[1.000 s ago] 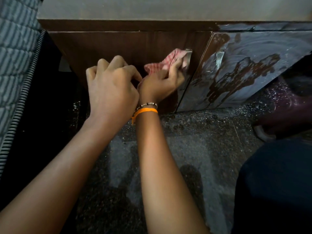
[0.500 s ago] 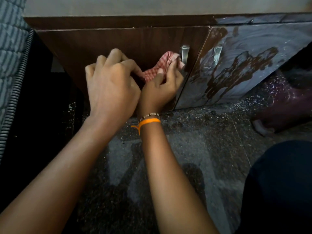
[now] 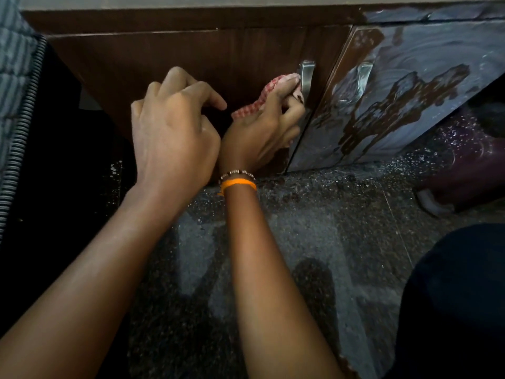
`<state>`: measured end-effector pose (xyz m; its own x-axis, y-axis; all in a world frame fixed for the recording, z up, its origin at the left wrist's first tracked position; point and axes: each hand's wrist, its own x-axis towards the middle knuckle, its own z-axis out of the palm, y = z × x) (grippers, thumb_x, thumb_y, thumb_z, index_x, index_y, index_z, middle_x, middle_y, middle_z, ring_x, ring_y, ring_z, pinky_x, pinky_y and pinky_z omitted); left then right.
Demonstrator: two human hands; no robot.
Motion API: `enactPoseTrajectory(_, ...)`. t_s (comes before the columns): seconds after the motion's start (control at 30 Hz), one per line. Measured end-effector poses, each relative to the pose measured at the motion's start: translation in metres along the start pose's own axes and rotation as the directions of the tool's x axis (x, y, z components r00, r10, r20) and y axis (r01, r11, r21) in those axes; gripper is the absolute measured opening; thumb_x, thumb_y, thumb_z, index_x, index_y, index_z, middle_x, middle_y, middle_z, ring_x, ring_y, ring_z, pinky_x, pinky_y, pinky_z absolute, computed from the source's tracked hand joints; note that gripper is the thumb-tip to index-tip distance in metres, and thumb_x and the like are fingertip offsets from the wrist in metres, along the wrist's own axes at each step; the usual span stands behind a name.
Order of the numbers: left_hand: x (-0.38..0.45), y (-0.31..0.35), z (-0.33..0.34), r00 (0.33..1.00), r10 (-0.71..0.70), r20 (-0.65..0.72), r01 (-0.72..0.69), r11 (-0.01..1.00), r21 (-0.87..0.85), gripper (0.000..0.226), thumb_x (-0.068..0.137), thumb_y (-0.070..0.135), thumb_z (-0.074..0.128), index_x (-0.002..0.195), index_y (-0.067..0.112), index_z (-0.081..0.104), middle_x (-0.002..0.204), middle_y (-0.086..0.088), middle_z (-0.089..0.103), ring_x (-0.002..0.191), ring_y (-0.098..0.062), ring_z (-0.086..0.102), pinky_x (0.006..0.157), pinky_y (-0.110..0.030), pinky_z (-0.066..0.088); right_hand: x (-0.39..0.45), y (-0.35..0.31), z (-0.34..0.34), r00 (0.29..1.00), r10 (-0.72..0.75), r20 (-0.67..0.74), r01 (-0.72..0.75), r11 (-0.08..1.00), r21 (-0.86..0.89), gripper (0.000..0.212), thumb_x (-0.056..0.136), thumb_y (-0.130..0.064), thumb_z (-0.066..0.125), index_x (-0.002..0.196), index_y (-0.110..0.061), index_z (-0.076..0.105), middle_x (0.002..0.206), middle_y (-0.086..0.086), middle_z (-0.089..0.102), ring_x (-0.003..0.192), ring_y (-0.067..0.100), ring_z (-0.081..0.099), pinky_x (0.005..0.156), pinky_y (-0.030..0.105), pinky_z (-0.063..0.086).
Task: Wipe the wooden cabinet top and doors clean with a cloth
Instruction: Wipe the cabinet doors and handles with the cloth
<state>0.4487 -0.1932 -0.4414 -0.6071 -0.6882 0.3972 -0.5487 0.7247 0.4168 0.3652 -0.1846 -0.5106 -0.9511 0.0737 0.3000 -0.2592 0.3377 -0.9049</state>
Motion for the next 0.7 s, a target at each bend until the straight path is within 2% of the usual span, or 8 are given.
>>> enactPoseTrajectory(0.2,0.003,-0.001,0.016,0.998,0.020,0.061,-0.015,0.997,-0.079,0.047,0.071,0.000,0.034,0.097,0.017,0.069,0.103,-0.007,0.058,0.094,-0.030,0.056,0.078,-0.047,0.046,0.002,0.020,-0.009,0.975,-0.224,-0.004,0.223,0.971,-0.090,0.058,0.076,-0.004,0.043,0.134,-0.010,0.049,0.127,0.010,0.054,0.111,0.027,0.043,0.094,0.032,0.033)
enactPoseTrajectory(0.27,0.004,0.003,0.021,0.994,0.025,0.104,-0.016,0.996,-0.082,0.046,0.070,0.006,0.032,0.097,0.016,0.068,0.103,-0.008,0.058,0.093,-0.032,0.057,0.074,-0.047,0.048,0.001,0.014,-0.006,0.999,0.028,0.041,-0.037,0.973,0.227,0.057,0.080,0.008,0.046,0.136,-0.005,0.044,0.123,0.009,0.047,0.123,0.024,0.041,0.103,0.024,0.032)
enactPoseTrajectory(0.33,0.006,0.010,0.021,0.992,-0.006,0.129,0.019,0.995,-0.099,0.041,0.069,0.009,0.032,0.095,0.020,0.063,0.101,-0.006,0.058,0.091,-0.032,0.057,0.073,-0.045,0.048,0.007,-0.004,-0.012,0.924,0.322,0.204,-0.381,0.784,0.490,0.052,0.088,0.011,0.044,0.138,-0.002,0.038,0.121,0.002,0.038,0.128,0.012,0.035,0.105,0.008,0.025)
enactPoseTrajectory(0.4,0.011,0.014,0.018,0.994,-0.033,0.100,0.049,0.986,-0.162,0.038,0.068,0.010,0.031,0.091,0.024,0.057,0.097,-0.001,0.058,0.088,-0.026,0.058,0.074,-0.044,0.048,0.016,-0.010,-0.009,0.899,0.370,0.235,-0.438,0.747,0.500,0.049,0.091,0.008,0.044,0.139,-0.002,0.036,0.121,-0.002,0.036,0.127,0.007,0.034,0.108,0.010,0.023)
enactPoseTrajectory(0.47,0.013,0.017,0.014,0.998,-0.036,0.051,0.047,0.972,-0.229,0.040,0.067,0.017,0.026,0.088,0.025,0.059,0.091,0.004,0.055,0.085,-0.017,0.056,0.072,-0.038,0.047,0.015,-0.012,-0.011,0.956,0.250,0.155,-0.293,0.867,0.404,0.048,0.091,0.007,0.044,0.138,-0.001,0.037,0.117,-0.001,0.036,0.116,0.006,0.039,0.103,0.006,0.029)
enactPoseTrajectory(0.53,0.012,0.017,0.012,0.999,-0.027,0.021,0.031,0.977,-0.212,0.045,0.068,0.019,0.023,0.090,0.022,0.061,0.089,0.005,0.052,0.082,-0.012,0.053,0.064,-0.030,0.040,0.007,0.003,-0.013,0.996,-0.023,0.084,-0.011,0.926,0.378,0.052,0.085,0.005,0.042,0.137,-0.001,0.040,0.112,0.006,0.042,0.107,0.020,0.046,0.101,0.021,0.037)
enactPoseTrajectory(0.6,0.011,0.016,0.014,1.000,-0.016,0.020,0.019,0.985,-0.170,0.044,0.069,0.005,0.028,0.092,0.020,0.062,0.090,0.003,0.053,0.081,-0.013,0.053,0.062,-0.028,0.036,0.007,0.027,-0.011,0.955,-0.284,0.080,0.275,0.955,0.108,0.060,0.076,0.005,0.048,0.135,-0.006,0.046,0.113,0.014,0.051,0.102,0.029,0.047,0.097,0.018,0.028)
enactPoseTrajectory(0.7,0.009,0.018,0.022,0.996,0.049,0.072,-0.037,0.986,-0.161,0.045,0.068,-0.001,0.033,0.096,0.019,0.063,0.090,-0.001,0.055,0.084,-0.018,0.054,0.063,-0.031,0.039,0.002,0.077,-0.016,0.897,-0.367,0.247,0.377,0.926,0.005,0.060,0.074,0.009,0.054,0.130,-0.010,0.052,0.118,0.015,0.052,0.108,0.027,0.043,0.106,0.025,0.028)
